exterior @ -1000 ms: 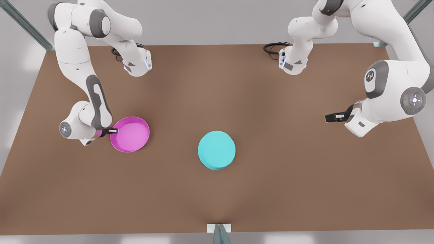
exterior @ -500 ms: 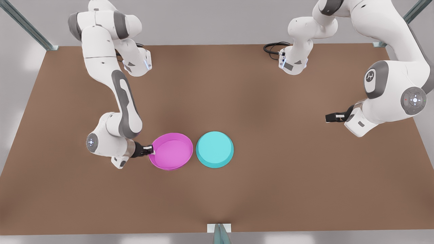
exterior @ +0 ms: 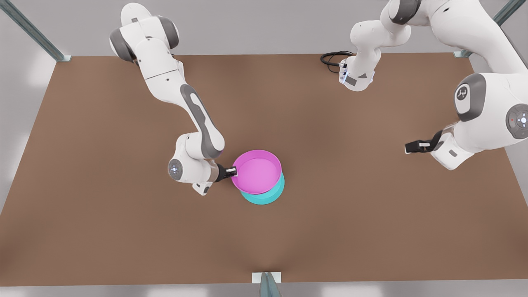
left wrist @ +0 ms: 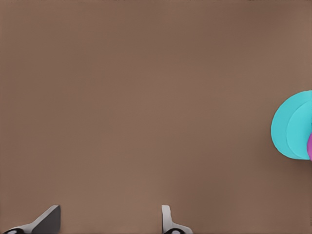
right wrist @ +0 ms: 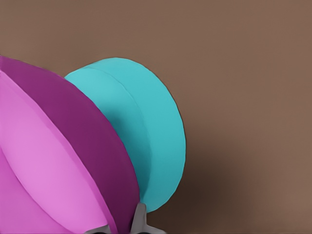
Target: Flip the blue plate over with the left arm, and stack the pink plate on top of the blue plate with the right arm
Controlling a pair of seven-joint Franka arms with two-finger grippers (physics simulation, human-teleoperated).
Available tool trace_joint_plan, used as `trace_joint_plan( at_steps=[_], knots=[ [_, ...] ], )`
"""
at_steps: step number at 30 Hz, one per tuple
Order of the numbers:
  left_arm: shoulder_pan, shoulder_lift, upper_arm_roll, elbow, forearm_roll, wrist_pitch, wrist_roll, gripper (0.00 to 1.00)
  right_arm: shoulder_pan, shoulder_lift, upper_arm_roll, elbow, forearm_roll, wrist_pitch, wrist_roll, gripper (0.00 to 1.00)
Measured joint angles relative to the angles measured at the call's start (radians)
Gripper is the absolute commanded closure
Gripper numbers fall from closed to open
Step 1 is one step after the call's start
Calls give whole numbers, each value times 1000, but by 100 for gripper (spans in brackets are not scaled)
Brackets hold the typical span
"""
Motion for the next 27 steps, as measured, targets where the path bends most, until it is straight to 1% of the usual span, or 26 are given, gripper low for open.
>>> trace_joint_plan(
  at_steps=[2, 7, 8, 14, 16, 17, 18, 20, 22, 23, 25, 27],
  knots=[
    [0, 10, 20, 35, -1, -15, 2, 0, 1, 21, 4, 16, 1, 6, 18, 79],
    [13, 32, 57, 42, -13, -59, 9, 0, 1, 42, 6, 31, 2, 15, 54, 77],
    [13, 33, 60, 41, -16, -68, 11, 0, 1, 44, 6, 31, 0, 16, 61, 0],
    [11, 42, 63, 39, -26, -96, 15, 0, 1, 39, 6, 64, -11, 16, 101, 0],
    [11, 45, 62, 41, -26, -99, 15, 0, -1, -9, -8, 63, -17, 11, 118, 0],
    [12, 45, 62, 43, -27, -101, 15, 0, -21, -56, -38, 57, -40, -13, 130, 0],
    [11, 47, 61, 45, -27, -102, 15, 0, -85, -121, -64, 90, -125, -67, 139, 0],
    [10, 54, 57, 52, -27, -104, 15, 0, -210, -223, -85, 225, -370, -227, 148, 0],
    [7, 58, 54, 54, -26, -105, 16, 0, -261, -343, -85, 276, -619, -360, 147, 0],
    [7, 58, 54, 53, -26, -106, 17, 0, -269, -406, -84, 280, -708, -416, 146, 0],
    [5, 54, 54, 52, -21, -108, 18, 0, -275, -501, -83, 269, -823, -507, 145, 0],
    [1, 58, 53, 61, -20, -114, 17, 0, -279, -539, -83, 261, -888, -578, 144, 0]
  ],
)
